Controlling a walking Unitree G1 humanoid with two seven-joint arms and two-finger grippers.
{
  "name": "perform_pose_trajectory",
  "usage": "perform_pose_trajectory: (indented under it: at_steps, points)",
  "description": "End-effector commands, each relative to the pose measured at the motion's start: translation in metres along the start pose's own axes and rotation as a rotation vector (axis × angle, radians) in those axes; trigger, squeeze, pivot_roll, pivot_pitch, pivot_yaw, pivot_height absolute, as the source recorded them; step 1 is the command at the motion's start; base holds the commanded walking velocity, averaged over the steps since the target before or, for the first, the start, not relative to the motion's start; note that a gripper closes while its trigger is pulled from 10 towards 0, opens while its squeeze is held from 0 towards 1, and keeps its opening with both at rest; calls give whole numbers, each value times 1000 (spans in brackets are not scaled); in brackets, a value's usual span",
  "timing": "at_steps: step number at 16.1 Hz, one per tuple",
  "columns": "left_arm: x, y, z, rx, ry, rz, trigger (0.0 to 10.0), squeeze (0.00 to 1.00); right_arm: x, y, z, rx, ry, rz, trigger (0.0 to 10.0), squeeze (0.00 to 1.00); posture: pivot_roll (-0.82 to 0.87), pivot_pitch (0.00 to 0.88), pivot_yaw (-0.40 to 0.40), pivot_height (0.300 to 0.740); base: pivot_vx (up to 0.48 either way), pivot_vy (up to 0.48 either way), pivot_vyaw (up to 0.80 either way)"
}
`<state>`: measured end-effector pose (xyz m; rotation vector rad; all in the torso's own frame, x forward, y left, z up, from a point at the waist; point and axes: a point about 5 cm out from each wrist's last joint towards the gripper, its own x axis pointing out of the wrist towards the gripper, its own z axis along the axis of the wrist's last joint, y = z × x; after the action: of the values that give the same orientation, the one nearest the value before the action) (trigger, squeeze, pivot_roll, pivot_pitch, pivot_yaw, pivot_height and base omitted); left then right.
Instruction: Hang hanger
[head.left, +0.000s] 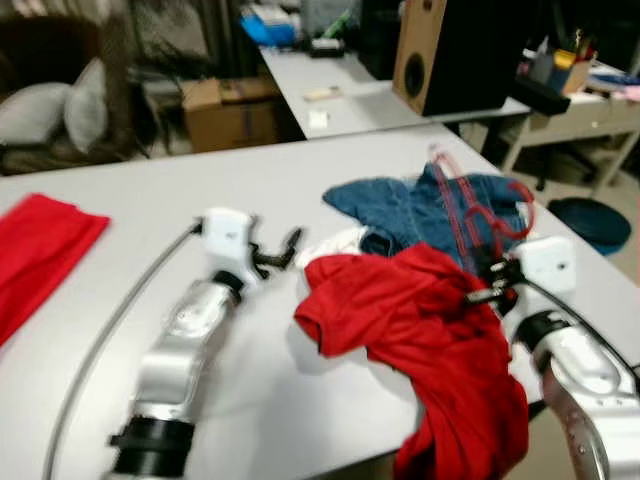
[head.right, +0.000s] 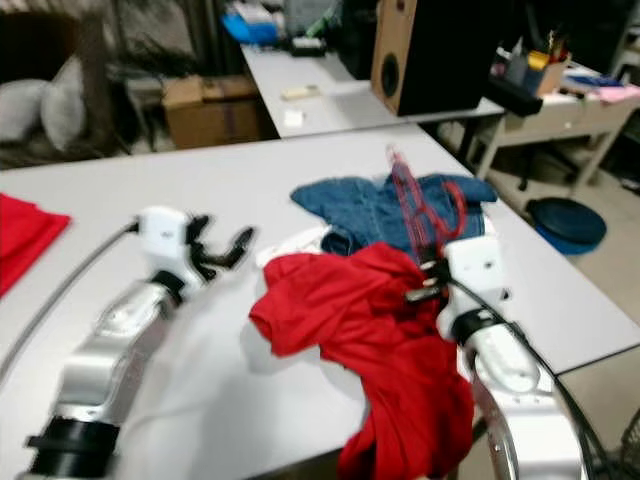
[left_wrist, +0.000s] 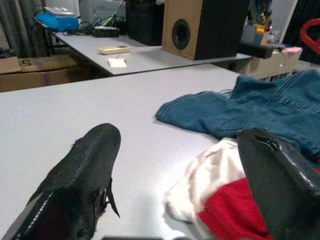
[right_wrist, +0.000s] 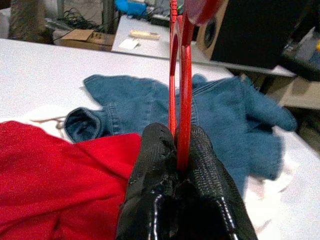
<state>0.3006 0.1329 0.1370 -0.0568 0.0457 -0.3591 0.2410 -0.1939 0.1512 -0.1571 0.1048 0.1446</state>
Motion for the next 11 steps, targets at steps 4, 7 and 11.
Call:
perform_pose_trajectory:
  at_steps: [4,7,11]
  points:
    - [6,-8,3,66,-6,-20,10000,0,-5,-4,3,36,-12,-18,10000,0,-122,0,21,740,0,323,-800]
    - [9,-12,2,78,1,-35,10000,0,-8,-7,2,42,-9,-37,10000,0,-126,0,27,740,0,-320,-267]
    - [14,-6,-4,59,60,-51,10000,565,-10,-18,4,-9,-5,-41,10000,0,-128,0,28,740,0,0,0]
